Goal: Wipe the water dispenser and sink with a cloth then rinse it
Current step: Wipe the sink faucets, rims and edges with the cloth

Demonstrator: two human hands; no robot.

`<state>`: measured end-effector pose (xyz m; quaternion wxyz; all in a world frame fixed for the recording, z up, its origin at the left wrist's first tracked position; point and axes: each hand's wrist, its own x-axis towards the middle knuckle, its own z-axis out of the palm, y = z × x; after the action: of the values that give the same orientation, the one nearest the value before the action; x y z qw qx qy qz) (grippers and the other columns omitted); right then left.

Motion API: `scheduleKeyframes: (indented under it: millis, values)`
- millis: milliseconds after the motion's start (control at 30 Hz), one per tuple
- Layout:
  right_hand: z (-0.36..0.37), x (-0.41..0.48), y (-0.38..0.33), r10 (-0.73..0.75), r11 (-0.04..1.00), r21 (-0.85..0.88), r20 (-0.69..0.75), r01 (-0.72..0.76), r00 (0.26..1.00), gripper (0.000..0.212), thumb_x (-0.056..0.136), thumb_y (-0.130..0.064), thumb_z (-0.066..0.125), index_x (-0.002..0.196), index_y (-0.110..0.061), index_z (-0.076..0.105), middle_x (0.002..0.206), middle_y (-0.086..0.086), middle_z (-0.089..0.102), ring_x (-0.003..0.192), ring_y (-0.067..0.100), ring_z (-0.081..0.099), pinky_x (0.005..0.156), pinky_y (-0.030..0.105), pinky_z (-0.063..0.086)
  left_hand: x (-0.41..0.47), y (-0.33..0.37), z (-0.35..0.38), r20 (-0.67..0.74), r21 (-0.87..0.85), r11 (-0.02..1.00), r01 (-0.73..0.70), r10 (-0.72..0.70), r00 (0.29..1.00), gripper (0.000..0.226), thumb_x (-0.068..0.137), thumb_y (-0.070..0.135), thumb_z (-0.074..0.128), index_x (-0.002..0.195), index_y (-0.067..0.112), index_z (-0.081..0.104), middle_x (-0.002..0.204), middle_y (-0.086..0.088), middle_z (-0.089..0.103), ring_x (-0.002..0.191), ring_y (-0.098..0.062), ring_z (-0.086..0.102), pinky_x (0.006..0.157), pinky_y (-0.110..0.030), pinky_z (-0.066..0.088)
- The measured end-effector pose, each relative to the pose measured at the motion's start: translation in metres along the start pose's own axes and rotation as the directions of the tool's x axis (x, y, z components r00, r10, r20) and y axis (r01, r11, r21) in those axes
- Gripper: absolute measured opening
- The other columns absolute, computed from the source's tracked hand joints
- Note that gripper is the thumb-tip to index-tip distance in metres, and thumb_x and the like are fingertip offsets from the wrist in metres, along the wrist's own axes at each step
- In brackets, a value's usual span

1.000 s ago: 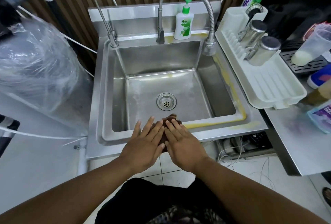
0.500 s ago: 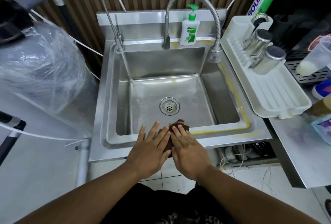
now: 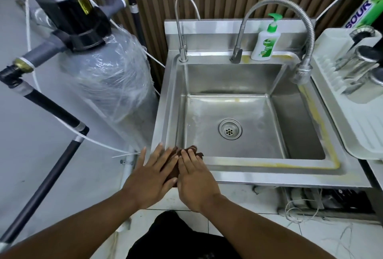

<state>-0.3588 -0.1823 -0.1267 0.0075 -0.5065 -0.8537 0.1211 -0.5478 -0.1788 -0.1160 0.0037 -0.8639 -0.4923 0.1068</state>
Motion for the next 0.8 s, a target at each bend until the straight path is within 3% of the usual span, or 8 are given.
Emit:
scheduleKeyframes:
  millis: [67, 133, 367, 567, 700, 800]
  values:
    - [0.001, 0.009, -0.007, -0.036, 0.999, -0.004, 0.069, 0.036, 0.997, 0.076, 0.093, -0.037, 0.008, 0.155, 0.006, 0.023, 0.163, 0.025, 0.021, 0.154, 0.040, 0.011, 0.124, 0.054, 0.013, -0.006, -0.009, 0.000, 0.010, -0.008, 1.000, 0.011, -0.011, 1.000, 0.067, 0.105, 0.059, 0.016, 0.155, 0.022, 0.038, 0.164, -0.008, 0.033, 0.154, -0.033, 0.022, 0.116, -0.063, 0.014]
    - [0.001, 0.012, -0.008, -0.060, 0.998, -0.025, 0.103, 0.063, 0.993, 0.078, 0.093, -0.037, 0.002, 0.156, 0.007, 0.018, 0.165, 0.025, 0.017, 0.154, 0.040, 0.006, 0.124, 0.053, 0.010, -0.009, -0.013, -0.001, 0.014, -0.018, 1.000, 0.017, -0.016, 1.000, 0.067, 0.105, 0.060, 0.015, 0.156, 0.023, 0.038, 0.165, -0.007, 0.030, 0.154, -0.033, 0.021, 0.116, -0.063, 0.014]
    - [-0.005, -0.003, 0.010, -0.048, 0.999, -0.022, 0.025, 0.049, 0.999, 0.065, 0.098, -0.033, 0.025, 0.145, 0.005, 0.047, 0.152, 0.022, 0.046, 0.144, 0.039, 0.039, 0.118, 0.050, 0.031, 0.001, 0.003, 0.000, 0.014, -0.056, 0.998, 0.010, -0.009, 1.000, 0.067, 0.106, 0.057, 0.015, 0.154, 0.018, 0.042, 0.165, -0.005, 0.030, 0.155, -0.032, 0.015, 0.117, -0.061, 0.013]
    - [-0.018, -0.010, 0.043, -0.048, 0.996, 0.083, 0.039, 0.045, 0.998, 0.067, 0.095, -0.038, 0.025, 0.143, 0.003, 0.047, 0.140, 0.020, 0.053, 0.130, 0.037, 0.048, 0.117, 0.048, 0.034, 0.022, 0.025, -0.010, -0.083, -0.085, 0.991, -0.102, 0.095, 0.992, 0.065, 0.103, 0.053, 0.032, 0.146, 0.008, 0.051, 0.150, -0.005, 0.053, 0.150, -0.028, 0.031, 0.119, -0.056, 0.011]
    - [-0.037, 0.000, 0.060, -0.023, 0.996, 0.090, 0.161, 0.009, 0.987, 0.068, 0.085, -0.046, 0.017, 0.131, -0.008, 0.049, 0.123, 0.010, 0.056, 0.112, 0.028, 0.050, 0.109, 0.040, 0.035, 0.045, 0.022, -0.021, 0.083, -0.213, 0.970, -0.114, 0.134, 0.988, 0.078, 0.097, 0.061, 0.021, 0.151, 0.007, 0.038, 0.147, -0.006, 0.049, 0.150, -0.028, 0.028, 0.123, -0.057, -0.004]
    - [-0.043, 0.005, 0.067, 0.036, 0.996, 0.063, 0.268, -0.055, 0.963, 0.068, 0.081, -0.051, 0.009, 0.121, -0.014, 0.048, 0.119, 0.009, 0.056, 0.109, 0.027, 0.048, 0.108, 0.043, 0.033, 0.067, 0.020, -0.034, 0.218, -0.259, 0.956, -0.139, 0.198, 0.956, 0.078, 0.091, 0.065, 0.025, 0.146, 0.011, 0.038, 0.132, -0.004, 0.052, 0.136, -0.021, 0.039, 0.124, -0.056, -0.008]
